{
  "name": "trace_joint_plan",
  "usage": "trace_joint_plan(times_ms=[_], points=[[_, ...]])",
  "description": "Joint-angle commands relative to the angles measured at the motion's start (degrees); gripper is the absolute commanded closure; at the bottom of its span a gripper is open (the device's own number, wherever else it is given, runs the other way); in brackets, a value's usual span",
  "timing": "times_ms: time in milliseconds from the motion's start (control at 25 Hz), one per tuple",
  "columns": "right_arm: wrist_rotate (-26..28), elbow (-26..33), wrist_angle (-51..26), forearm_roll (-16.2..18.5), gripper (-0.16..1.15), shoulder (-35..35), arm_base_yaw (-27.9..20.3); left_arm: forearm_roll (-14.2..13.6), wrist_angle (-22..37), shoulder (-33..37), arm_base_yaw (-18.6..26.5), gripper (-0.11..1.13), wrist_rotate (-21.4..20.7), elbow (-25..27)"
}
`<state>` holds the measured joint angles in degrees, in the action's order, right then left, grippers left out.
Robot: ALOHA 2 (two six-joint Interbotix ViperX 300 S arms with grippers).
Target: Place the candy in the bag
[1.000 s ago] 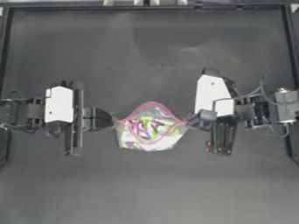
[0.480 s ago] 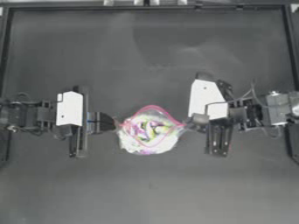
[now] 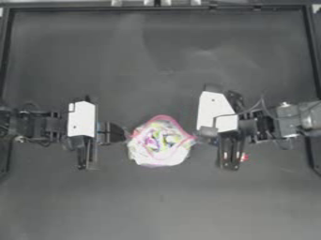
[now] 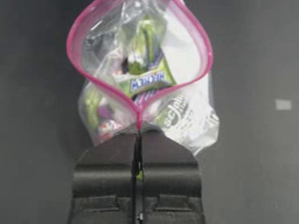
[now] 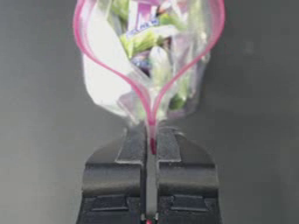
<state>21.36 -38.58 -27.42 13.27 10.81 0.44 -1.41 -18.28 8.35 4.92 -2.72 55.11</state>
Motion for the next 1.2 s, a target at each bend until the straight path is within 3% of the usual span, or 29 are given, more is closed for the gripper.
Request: trace_joint_plan(times_ms=[40, 920, 1200], points=[[0.18, 0.18, 0.79, -0.09, 0.81, -0.09, 0.09, 0.09, -1.67, -0.35, -0.18, 1.0, 0.0, -0.7], [1.58, -0.97, 3.34, 0.44, 0.81, -3.52, 0.0, 0.09, -4.13, -5.36, -0.18, 1.0, -0.26, -1.05], [1.49, -0.97, 4.04, 0.7, 0.73, -3.6, 0.0, 0.0, -4.83, -5.45, -0.18, 1.0, -0.35, -1.05]])
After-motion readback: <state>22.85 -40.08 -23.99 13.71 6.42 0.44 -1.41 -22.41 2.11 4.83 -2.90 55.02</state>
